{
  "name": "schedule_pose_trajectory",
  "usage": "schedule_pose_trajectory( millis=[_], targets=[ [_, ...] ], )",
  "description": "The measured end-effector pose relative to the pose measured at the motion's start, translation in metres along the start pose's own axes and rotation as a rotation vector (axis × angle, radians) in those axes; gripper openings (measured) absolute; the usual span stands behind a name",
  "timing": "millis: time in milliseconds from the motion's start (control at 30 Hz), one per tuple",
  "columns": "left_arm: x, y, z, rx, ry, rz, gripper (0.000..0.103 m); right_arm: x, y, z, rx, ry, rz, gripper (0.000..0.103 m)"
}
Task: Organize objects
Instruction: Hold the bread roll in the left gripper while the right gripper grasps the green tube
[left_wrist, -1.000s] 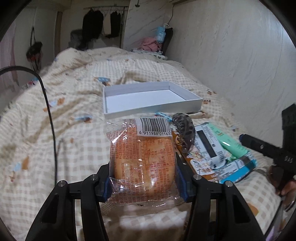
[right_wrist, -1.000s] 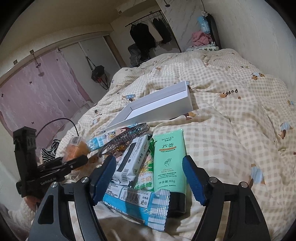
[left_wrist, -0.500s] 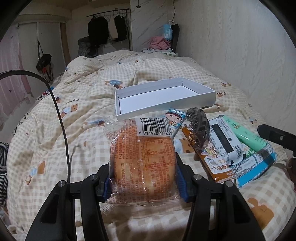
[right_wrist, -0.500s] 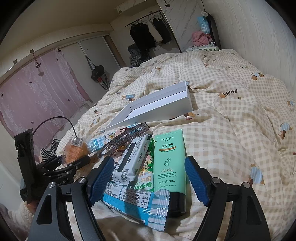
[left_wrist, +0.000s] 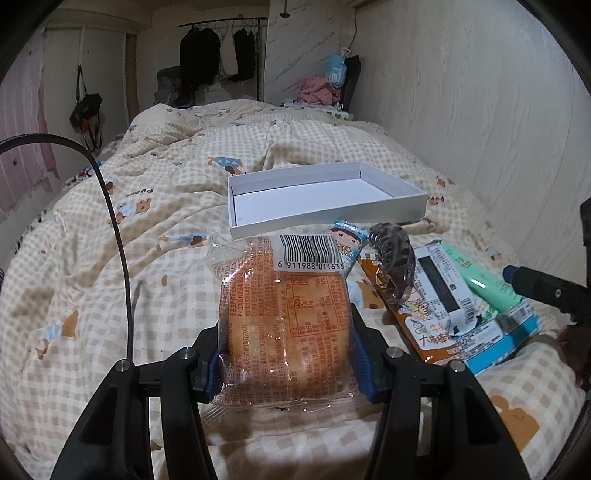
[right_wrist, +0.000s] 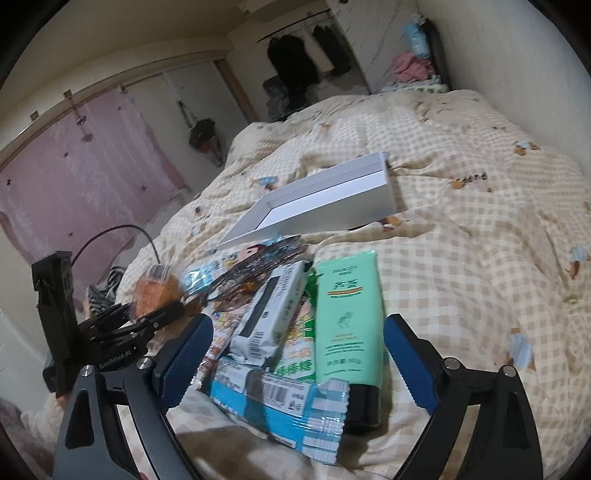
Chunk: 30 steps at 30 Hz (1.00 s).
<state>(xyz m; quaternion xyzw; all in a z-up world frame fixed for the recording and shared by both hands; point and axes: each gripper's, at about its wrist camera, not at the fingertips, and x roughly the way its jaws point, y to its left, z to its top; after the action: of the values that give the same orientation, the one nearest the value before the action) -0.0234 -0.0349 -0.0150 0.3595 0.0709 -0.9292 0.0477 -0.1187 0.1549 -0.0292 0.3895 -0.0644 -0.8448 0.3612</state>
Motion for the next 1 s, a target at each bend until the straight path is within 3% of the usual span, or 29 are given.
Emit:
schedule_pose_trajectory(
  millis=[100, 167, 300, 367, 400, 600, 667, 700, 800, 900, 1000],
  targets=[
    [-0.001, 0.007, -0.001, -0.038, -0.005, -0.04, 0.059, -0.004, 0.001, 0.01, -0.02, 0.018, 0.019, 0.094],
    [0.0, 0.01, -0.001, -0.053, 0.001, -0.059, 0.059, -0.003, 0.002, 0.018, -0.053, 0.046, -0.013, 0.094],
    [0.001, 0.01, -0.001, -0.062, 0.007, -0.071, 0.059, 0.012, 0.013, 0.025, -0.106, 0.154, -0.044, 0.094],
    [0.0, 0.01, -0.001, -0.062, 0.006, -0.073, 0.059, 0.021, 0.018, 0.027, -0.117, 0.204, -0.014, 0.085],
    [0.0, 0.009, -0.001, -0.063, 0.007, -0.072, 0.059, 0.026, 0.021, 0.028, -0.122, 0.226, -0.006, 0.075],
    [-0.001, 0.009, -0.002, -0.07, 0.004, -0.075, 0.059, 0.039, 0.013, 0.043, -0.133, 0.292, -0.162, 0.074],
    [-0.002, 0.009, -0.003, -0.069, 0.005, -0.076, 0.059, 0.042, 0.004, 0.041, -0.128, 0.341, -0.221, 0.066],
    [-0.002, 0.008, -0.003, -0.068, 0.007, -0.077, 0.059, 0.045, -0.001, 0.037, -0.133, 0.374, -0.245, 0.056],
    [-0.002, 0.009, -0.003, -0.069, 0.009, -0.082, 0.059, 0.051, -0.016, 0.024, -0.079, 0.432, -0.207, 0.053],
    [-0.002, 0.01, -0.004, -0.071, 0.01, -0.083, 0.059, 0.049, -0.021, 0.021, -0.04, 0.415, -0.185, 0.041],
    [-0.002, 0.01, -0.004, -0.074, 0.011, -0.085, 0.059, 0.033, -0.021, 0.03, -0.043, 0.338, -0.201, 0.041]
  ],
)
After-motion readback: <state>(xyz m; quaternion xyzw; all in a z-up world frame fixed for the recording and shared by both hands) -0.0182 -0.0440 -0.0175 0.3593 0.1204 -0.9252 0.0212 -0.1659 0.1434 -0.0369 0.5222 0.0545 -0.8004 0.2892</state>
